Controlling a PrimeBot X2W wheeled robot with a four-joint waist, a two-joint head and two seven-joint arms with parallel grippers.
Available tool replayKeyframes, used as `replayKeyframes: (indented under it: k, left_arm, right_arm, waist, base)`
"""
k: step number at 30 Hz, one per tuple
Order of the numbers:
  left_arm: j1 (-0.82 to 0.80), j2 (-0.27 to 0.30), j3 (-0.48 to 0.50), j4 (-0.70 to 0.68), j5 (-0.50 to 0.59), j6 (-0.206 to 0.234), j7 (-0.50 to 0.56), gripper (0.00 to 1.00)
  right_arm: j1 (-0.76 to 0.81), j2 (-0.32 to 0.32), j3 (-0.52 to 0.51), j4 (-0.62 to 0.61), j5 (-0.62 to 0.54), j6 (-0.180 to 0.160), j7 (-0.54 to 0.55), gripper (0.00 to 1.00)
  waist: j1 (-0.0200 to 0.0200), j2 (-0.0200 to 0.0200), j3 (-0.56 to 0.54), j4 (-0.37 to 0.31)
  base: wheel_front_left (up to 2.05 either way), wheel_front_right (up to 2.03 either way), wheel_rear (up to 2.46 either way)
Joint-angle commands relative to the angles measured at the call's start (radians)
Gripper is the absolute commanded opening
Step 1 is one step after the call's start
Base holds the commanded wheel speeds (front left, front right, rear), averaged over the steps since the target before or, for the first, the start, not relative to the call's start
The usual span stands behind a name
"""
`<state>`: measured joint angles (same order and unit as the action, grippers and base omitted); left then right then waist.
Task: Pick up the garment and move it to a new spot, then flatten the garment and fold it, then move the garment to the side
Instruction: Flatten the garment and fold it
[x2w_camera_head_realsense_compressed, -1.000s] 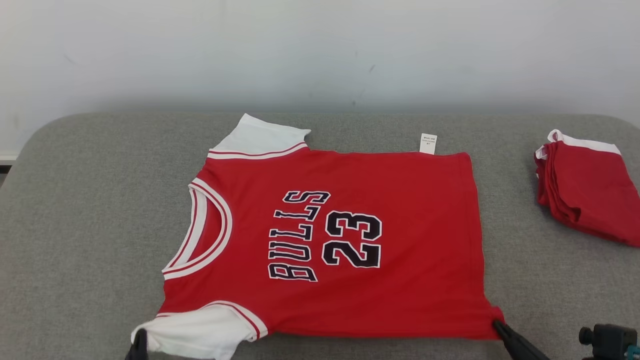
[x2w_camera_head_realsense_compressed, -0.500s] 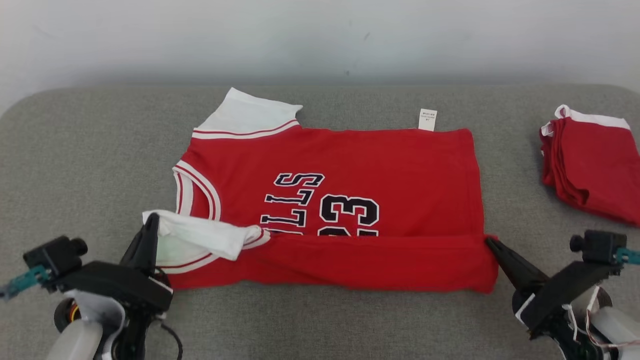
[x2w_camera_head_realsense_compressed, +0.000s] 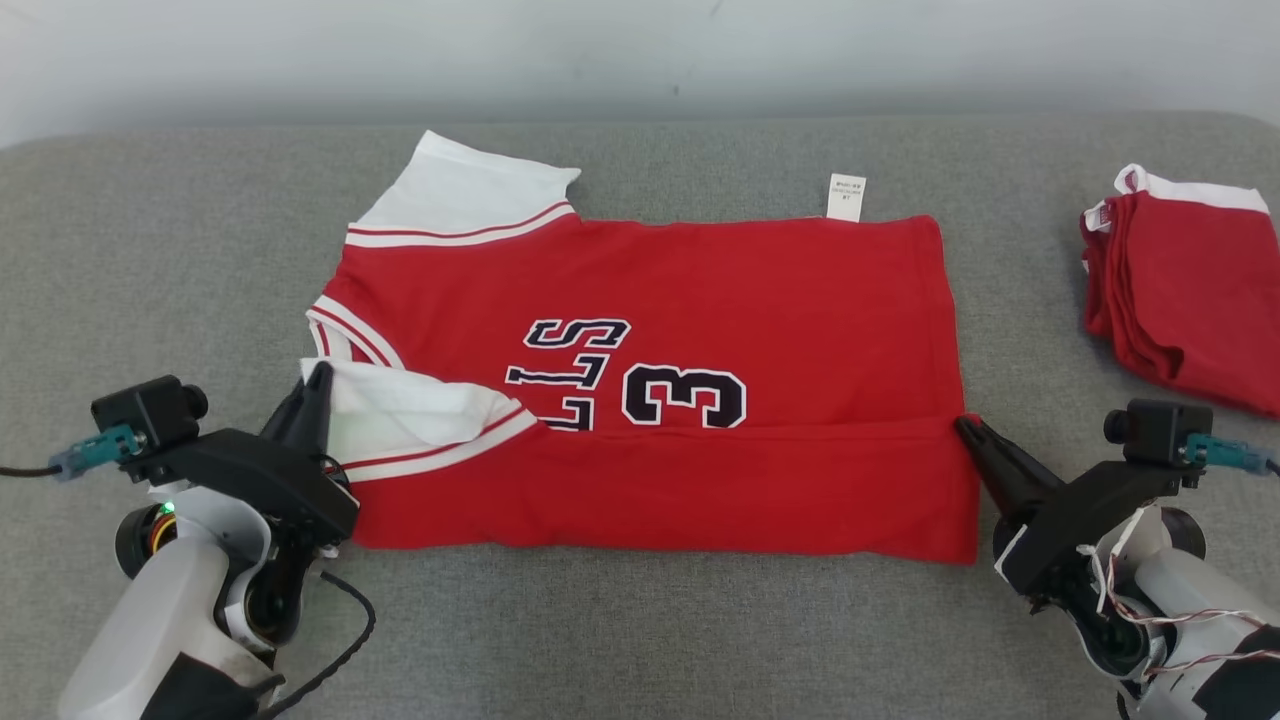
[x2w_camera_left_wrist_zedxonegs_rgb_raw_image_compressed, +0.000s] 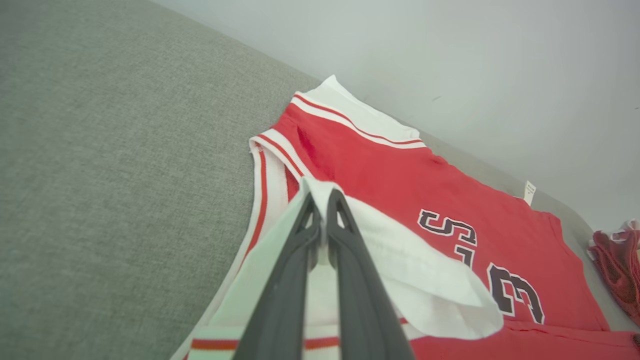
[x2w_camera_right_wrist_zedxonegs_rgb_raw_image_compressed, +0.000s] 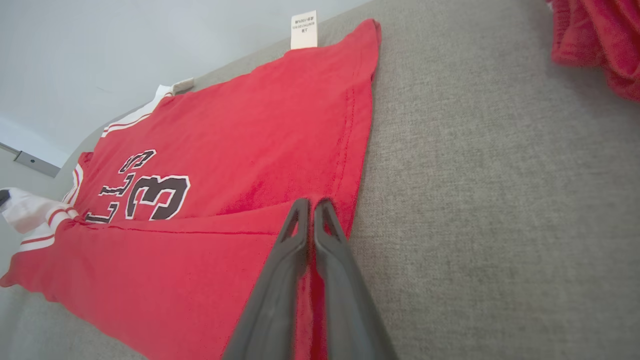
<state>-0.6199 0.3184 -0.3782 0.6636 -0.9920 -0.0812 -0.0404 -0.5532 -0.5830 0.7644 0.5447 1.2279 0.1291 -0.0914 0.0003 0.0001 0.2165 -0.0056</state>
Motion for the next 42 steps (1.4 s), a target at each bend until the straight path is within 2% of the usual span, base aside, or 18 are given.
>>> replayKeyframes:
  k: [1,7,10,18,23,30,35,36,37,38,42]
  left_arm:
    - [-0.010,-0.002,-0.004,0.015,0.011,-0.008,-0.018,1.00]
    - [0.048,-0.007,-0.023,0.083,0.041,-0.032,-0.139,1.00]
    - [0.096,-0.012,-0.024,0.074,0.039,-0.039,-0.173,1.00]
    - [0.194,-0.011,-0.050,0.049,0.072,-0.026,-0.202,1.00]
    - [0.193,0.000,-0.063,0.062,0.115,-0.005,-0.211,1.00]
    - [0.160,-0.016,-0.068,0.124,0.132,0.001,-0.218,1.00]
    - [0.145,-0.037,-0.076,0.196,0.129,-0.006,-0.216,1.00]
    - [0.147,-0.043,-0.080,0.214,0.125,-0.011,-0.204,0.92]
    - [0.146,-0.047,-0.082,0.229,0.120,-0.014,-0.200,0.34]
    - [0.144,-0.051,-0.085,0.243,0.116,-0.017,-0.194,0.00]
    - [0.147,-0.061,-0.097,0.281,0.108,-0.034,-0.188,0.00]
  right_arm:
    - [-0.003,0.007,0.006,0.015,-0.013,0.002,-0.018,1.00]
    - [0.043,0.018,0.018,0.095,-0.062,0.002,-0.134,1.00]
    - [0.077,0.028,0.011,0.103,-0.073,0.002,-0.157,1.00]
    - [0.156,0.059,-0.032,0.097,-0.107,0.002,-0.173,1.00]
    - [0.153,0.081,-0.039,0.110,-0.183,0.002,-0.174,1.00]
    - [0.125,0.127,-0.057,0.151,-0.248,0.002,-0.175,1.00]
    - [0.115,0.165,-0.026,0.204,-0.277,0.002,-0.170,1.00]
    - [0.112,0.174,-0.021,0.213,-0.279,0.002,-0.167,0.54]
    - [0.110,0.181,-0.019,0.222,-0.281,0.002,-0.167,0.18]
    - [0.107,0.188,-0.013,0.231,-0.281,0.002,-0.167,0.00]
    - [0.114,0.194,-0.009,0.242,-0.266,0.002,-0.168,0.00]
  waist:
    - [-0.0003,-0.0001,-0.010,0.002]
    - [-0.0003,-0.0001,-0.080,0.008]
    - [-0.0003,-0.0001,-0.102,0.015]
    - [-0.0003,-0.0001,-0.106,0.033]
    - [-0.0003,-0.0001,-0.090,0.029]
    - [-0.0003,-0.0001,-0.066,0.010]
    - [-0.0003,-0.0001,-0.060,0.006]
    - [-0.0003,-0.0001,-0.059,0.005]
    - [-0.0003,-0.0001,-0.060,0.005]
    - [-0.0003,-0.0001,-0.061,0.005]
    - [-0.0003,-0.0001,-0.081,0.011]
  base:
    - [0.00,0.00,0.00]
    - [0.00,0.00,0.00]
    - [0.00,0.00,0.00]
    - [0.00,0.00,0.00]
    - [0.00,0.00,0.00]
    - [0.00,0.00,0.00]
    - [0.00,0.00,0.00]
    - [0.00,0.00,0.00]
    - [0.00,0.00,0.00]
    - [0.00,0.00,0.00]
    - [0.00,0.00,0.00]
